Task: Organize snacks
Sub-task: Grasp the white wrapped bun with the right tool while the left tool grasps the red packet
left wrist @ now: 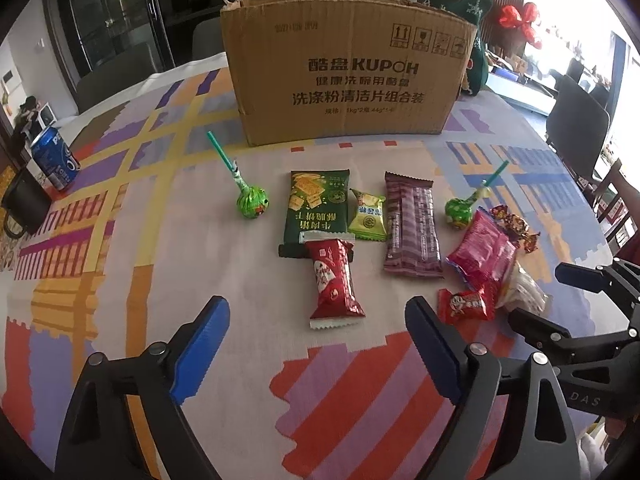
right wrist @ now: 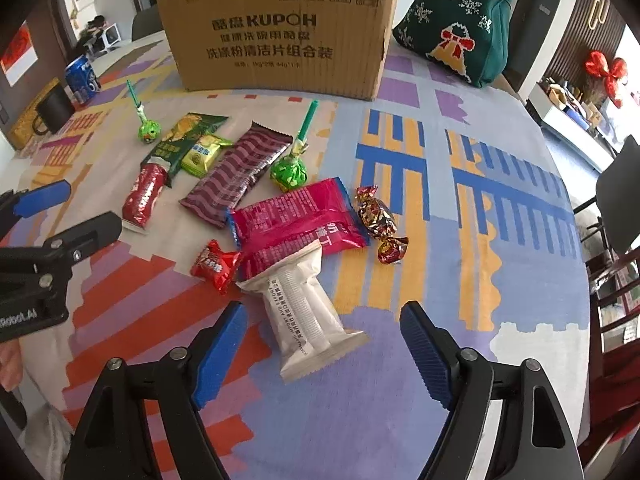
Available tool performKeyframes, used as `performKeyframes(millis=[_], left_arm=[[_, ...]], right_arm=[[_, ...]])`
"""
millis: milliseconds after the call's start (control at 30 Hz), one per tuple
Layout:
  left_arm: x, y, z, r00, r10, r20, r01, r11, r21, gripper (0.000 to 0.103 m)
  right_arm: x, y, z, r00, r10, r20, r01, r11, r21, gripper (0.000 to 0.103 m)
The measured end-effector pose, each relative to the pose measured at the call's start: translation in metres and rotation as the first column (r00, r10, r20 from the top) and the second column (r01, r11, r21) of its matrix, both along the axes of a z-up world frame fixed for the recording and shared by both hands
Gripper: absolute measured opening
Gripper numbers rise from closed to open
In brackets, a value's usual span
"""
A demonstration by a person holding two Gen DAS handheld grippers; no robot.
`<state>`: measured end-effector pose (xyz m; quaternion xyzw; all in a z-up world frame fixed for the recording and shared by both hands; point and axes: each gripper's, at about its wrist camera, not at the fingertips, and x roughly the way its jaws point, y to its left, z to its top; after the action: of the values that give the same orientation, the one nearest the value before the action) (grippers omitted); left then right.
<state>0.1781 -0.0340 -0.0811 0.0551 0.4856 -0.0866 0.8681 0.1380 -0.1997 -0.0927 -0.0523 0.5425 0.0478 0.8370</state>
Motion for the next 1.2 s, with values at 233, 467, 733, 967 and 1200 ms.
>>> performKeyframes(millis=[233, 467, 733, 967, 1200], left_arm=[[0.018, -0.005, -0.011, 1.000, -0.015, -0.015, 0.015, 1.000, 0.009, 0.080], [0.027, -0.010, -0.020, 0.999, -0.025, -0.036, 0.025, 1.000, 0.008, 0.070], [0.030, -0.014, -0.024, 0.998, -0.037, -0.057, 0.036, 0.999, -0.019, 0.035], [0.022, -0.014, -0.019, 0.997, -0.050, -0.054, 0.047, 0.998, -0.051, 0.022], [0.011, -0.013, -0.003, 0.998, -0.059, -0.019, 0.057, 0.996, -0.068, 0.011]], right_arm=[[0.006, -0.004, -0.005, 1.000, -0.012, -0.023, 0.012, 1.000, 0.004, 0.067], [0.012, -0.010, -0.009, 0.998, -0.041, -0.048, 0.043, 0.999, 0.034, 0.046], [0.012, -0.012, -0.012, 0.996, -0.050, -0.068, 0.054, 0.997, 0.059, 0.033], [0.008, -0.006, -0.002, 0.999, -0.029, -0.032, 0.031, 0.997, 0.064, 0.032], [0.003, -0.005, 0.013, 1.000, -0.018, 0.014, 0.016, 0.995, 0.099, 0.032]])
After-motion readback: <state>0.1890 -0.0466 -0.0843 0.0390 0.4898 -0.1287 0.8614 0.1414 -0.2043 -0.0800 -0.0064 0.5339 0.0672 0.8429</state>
